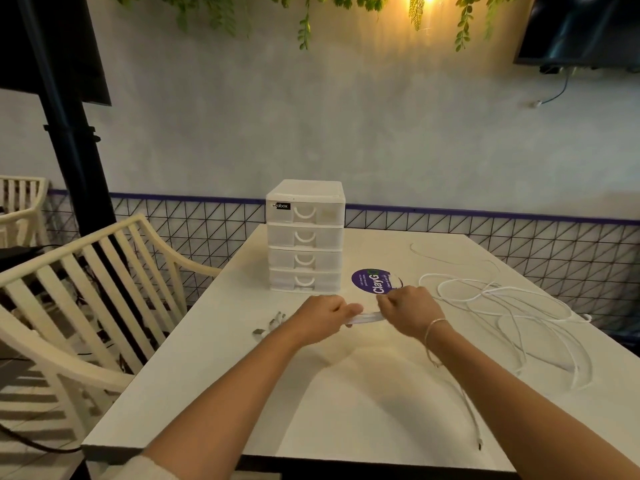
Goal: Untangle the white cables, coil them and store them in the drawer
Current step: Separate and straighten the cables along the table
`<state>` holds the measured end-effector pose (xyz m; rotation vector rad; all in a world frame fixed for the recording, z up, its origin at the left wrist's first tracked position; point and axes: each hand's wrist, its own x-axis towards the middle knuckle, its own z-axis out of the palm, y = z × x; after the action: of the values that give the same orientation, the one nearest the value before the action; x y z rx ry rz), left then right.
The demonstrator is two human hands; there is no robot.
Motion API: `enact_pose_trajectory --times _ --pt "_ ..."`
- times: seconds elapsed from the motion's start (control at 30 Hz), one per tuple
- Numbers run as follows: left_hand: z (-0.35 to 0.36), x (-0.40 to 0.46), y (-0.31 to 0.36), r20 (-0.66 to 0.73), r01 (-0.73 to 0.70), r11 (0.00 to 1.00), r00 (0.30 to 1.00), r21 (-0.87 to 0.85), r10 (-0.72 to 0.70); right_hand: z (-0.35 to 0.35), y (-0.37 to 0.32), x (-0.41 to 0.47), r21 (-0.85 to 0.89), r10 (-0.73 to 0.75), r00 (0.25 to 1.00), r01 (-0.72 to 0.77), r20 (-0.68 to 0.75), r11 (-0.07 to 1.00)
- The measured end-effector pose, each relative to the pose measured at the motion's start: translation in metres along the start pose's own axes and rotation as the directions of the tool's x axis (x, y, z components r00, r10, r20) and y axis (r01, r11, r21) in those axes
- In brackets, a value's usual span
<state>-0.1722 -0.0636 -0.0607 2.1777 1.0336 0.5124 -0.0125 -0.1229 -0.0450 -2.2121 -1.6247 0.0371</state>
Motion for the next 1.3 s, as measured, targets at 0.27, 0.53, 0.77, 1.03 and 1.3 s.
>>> enact_pose_trajectory --times 0.27,0.53,0.77,1.03,1.3 --pt "-0.03 -0.006 -0.017 0.044 -0.024 0.999 0.999 0.042 0.022 -0.002 0.008 -0.004 0.438 -0.21 0.956 0.101 0.207 0.893" --pt "-0.021 0.002 -0.015 0.03 -0.072 0.979 0.997 0.189 0.067 -0.001 0.014 -0.002 0.448 -0.164 0.978 0.089 0.131 0.889" --pt "-0.025 0.006 -0.021 0.125 -0.053 0.936 0.992 0.347 0.01 -0.007 0.019 0.01 0.278 -0.107 0.989 0.074 0.105 0.958" --pt "-0.054 -0.004 -0.045 0.175 0.035 0.905 0.977 0.424 -0.12 -0.007 0.037 0.02 0.169 -0.026 0.997 0.013 0.075 0.986" --pt "-0.068 -0.006 -0.06 0.205 -0.023 0.794 0.97 0.607 -0.129 0.006 0.023 0.015 0.163 -0.064 0.995 0.051 0.08 0.985"
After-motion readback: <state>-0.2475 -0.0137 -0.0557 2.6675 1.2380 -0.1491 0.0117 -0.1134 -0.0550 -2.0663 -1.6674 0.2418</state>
